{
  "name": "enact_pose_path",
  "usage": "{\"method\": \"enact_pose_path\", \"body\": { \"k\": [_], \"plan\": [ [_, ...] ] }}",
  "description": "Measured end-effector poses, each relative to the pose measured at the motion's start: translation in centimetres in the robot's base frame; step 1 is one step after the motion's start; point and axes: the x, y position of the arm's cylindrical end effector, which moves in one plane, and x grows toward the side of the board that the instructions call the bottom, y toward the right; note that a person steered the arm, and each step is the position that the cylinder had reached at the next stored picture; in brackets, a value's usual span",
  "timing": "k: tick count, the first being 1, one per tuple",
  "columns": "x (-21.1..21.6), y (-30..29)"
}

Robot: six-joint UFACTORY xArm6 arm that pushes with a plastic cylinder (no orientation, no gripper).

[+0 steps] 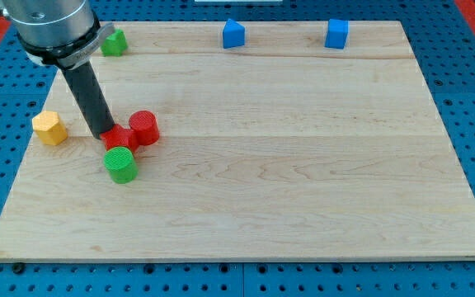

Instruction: Move the yellow hexagon into the red star and the red circle

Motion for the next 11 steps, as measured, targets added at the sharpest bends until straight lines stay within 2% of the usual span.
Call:
{"method": "enact_pose_path", "body": {
  "k": [2, 6, 8, 9, 11],
  "plan": [
    [4.9, -6.0],
    [5.0, -11.4],
    [4.6, -11.8],
    [1.9, -11.8],
    [-1.0, -11.7]
  ]
}}
